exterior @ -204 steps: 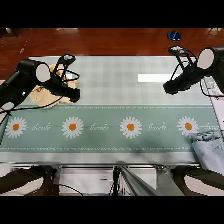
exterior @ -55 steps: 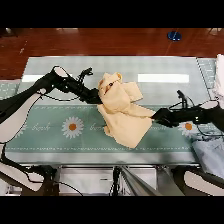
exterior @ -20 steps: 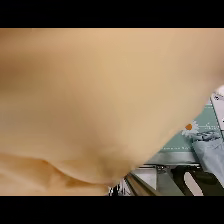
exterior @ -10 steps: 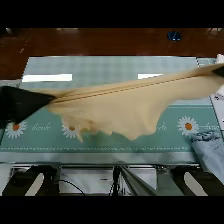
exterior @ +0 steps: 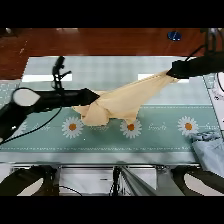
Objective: Fold the shirts.
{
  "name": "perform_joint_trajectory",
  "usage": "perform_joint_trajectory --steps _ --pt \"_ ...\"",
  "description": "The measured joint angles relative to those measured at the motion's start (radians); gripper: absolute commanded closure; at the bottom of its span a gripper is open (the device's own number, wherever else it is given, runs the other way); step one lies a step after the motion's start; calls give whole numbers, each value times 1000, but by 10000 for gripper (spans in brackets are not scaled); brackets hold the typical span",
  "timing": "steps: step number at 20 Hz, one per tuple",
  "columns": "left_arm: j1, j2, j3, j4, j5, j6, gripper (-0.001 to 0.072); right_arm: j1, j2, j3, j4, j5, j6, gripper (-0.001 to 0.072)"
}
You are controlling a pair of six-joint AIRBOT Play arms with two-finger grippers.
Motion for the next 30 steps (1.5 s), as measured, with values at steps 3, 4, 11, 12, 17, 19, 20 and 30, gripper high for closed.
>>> perform_joint_trajectory --steps 3,4,11,12,17,19,20,30 --pt "-20 -139 26 -8 67 14 628 -2 -84 -11 -92 -68 23 693" --pt "-24 -172 38 -7 78 19 429 -2 -102 -12 -112 -80 29 693" --pt "113 -230 165 71 -92 96 189 -21 -134 -16 -231 -113 34 694" --pt "164 -222 175 106 -149 101 189 -28 -133 -16 -244 -104 34 693" --pt "421 -214 175 209 -356 111 187 -64 -131 -16 -279 -76 34 693" --pt "464 -235 156 220 -392 124 127 -70 -131 -16 -281 -73 35 693" --pt "472 -253 147 220 -400 130 95 -71 -131 -16 -280 -71 34 694" --pt "423 -481 132 24 -406 228 226 -76 -131 -16 -277 -67 35 693"
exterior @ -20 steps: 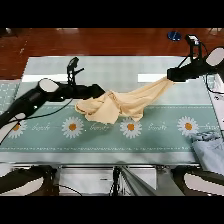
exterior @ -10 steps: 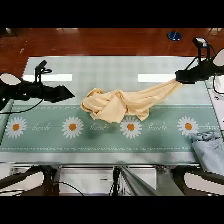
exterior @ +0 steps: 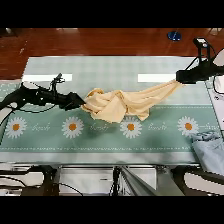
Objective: Fold the shirts.
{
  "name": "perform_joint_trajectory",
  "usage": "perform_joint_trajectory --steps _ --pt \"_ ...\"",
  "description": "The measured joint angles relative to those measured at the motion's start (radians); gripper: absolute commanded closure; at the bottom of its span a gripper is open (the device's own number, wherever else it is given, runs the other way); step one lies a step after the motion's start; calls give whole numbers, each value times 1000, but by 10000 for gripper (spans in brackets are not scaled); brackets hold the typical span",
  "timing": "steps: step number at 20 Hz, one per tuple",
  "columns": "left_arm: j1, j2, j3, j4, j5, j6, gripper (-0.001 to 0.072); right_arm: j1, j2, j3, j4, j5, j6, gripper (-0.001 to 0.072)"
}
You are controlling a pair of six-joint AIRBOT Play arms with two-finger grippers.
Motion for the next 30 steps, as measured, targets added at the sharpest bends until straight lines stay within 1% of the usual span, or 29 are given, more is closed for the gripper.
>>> perform_joint_trajectory --steps 1,2,3,4,8,10,12,15,17,18,22,24,26,28,30 --pt "-6 -15 3 -6 0 -3 372 0 0 0 0 0 0 693" --pt "-12 -28 8 -13 3 -5 567 0 0 0 1 0 0 694" --pt "-21 -40 16 -19 5 -9 644 0 0 0 4 -1 0 694" --pt "-32 -50 26 -22 4 -13 671 0 0 0 7 -2 0 693" --pt "-54 -68 102 -32 -29 -16 678 0 6 1 13 -3 0 694" --pt "-27 -56 168 -33 -89 -20 678 0 30 14 14 -2 0 695" --pt "24 -7 243 -35 -170 -27 678 0 78 43 18 -1 0 695" --pt "131 145 375 -38 -272 -52 678 0 193 128 21 -2 0 695" --pt "208 281 475 -48 -297 -81 679 0 282 202 21 -2 0 695" --pt "242 349 526 -53 -295 -98 679 0 328 243 20 -2 0 695" --pt "337 618 742 -71 -203 -143 679 0 475 396 20 23 35 694" --pt "365 727 834 -40 -172 -182 678 0 536 470 20 64 55 694" --pt "378 822 900 38 -174 -240 679 0 583 535 18 142 67 694" --pt "384 904 937 114 -221 -307 678 0 630 591 10 239 85 694" --pt "387 966 955 188 -319 -359 679 0 675 634 -10 319 95 694"
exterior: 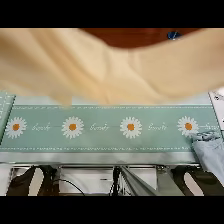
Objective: Fold the shirts.
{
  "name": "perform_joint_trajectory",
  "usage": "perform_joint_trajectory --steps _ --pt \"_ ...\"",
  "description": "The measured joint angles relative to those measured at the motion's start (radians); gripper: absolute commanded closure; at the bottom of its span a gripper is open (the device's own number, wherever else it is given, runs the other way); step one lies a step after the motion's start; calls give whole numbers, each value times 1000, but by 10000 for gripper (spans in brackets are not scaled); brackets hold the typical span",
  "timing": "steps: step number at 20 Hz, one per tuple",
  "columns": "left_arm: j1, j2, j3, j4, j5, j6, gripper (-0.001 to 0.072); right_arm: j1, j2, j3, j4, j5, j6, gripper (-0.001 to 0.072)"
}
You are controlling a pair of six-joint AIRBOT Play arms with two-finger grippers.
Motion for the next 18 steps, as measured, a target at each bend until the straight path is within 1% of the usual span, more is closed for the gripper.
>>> perform_joint_trajectory --steps 2,5,8,10,12,13,16,18 --pt "2 40 10 43 -109 -48 678 0 31 35 -43 68 6 694" --pt "2 68 -6 61 -259 -104 679 0 37 60 -100 207 -6 694" --pt "3 83 -106 56 -340 -128 679 10 1 7 -108 321 -23 695" --pt "5 97 -251 49 -362 -134 679 14 -42 -91 -92 359 -32 694" --pt "5 105 -436 47 -340 -122 678 18 -96 -219 -67 346 -42 694" --pt "5 106 -529 43 -308 -109 678 19 -127 -279 -55 312 -49 694" --pt "-10 74 -795 21 -144 -35 678 21 -257 -407 -21 166 -67 694" --pt "-33 8 -929 11 -19 16 678 22 -359 -445 5 66 -84 694"
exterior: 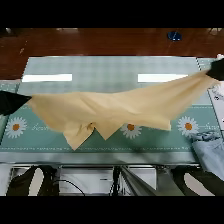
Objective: Fold the shirts.
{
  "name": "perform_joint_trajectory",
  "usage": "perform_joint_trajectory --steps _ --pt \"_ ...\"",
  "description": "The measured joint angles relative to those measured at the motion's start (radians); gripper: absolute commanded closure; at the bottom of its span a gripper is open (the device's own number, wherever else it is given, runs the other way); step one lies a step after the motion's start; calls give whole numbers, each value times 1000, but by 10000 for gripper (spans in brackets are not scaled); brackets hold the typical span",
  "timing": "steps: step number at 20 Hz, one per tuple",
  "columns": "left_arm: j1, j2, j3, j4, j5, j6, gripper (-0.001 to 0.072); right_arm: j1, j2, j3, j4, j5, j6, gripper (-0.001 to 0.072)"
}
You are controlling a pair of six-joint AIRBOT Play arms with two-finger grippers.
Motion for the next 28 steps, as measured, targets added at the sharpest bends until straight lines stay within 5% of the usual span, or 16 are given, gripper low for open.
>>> perform_joint_trajectory --steps 9,19,22,24,25,28 --pt "-108 -468 -144 -128 445 230 674 0 -353 -39 125 -395 -59 693" --pt "-161 -653 -149 -212 807 326 659 0 -524 -41 200 -703 -65 692" --pt "-193 -689 -149 -214 875 358 336 0 -574 -41 217 -730 -64 671" --pt "-207 -714 -149 -213 882 369 176 0 -598 -41 236 -730 -61 477" --pt "-207 -719 -148 -213 879 373 150 0 -601 -41 241 -729 -61 424" --pt "-143 -711 -108 -183 801 379 150 -10 -561 -39 249 -723 -60 413"
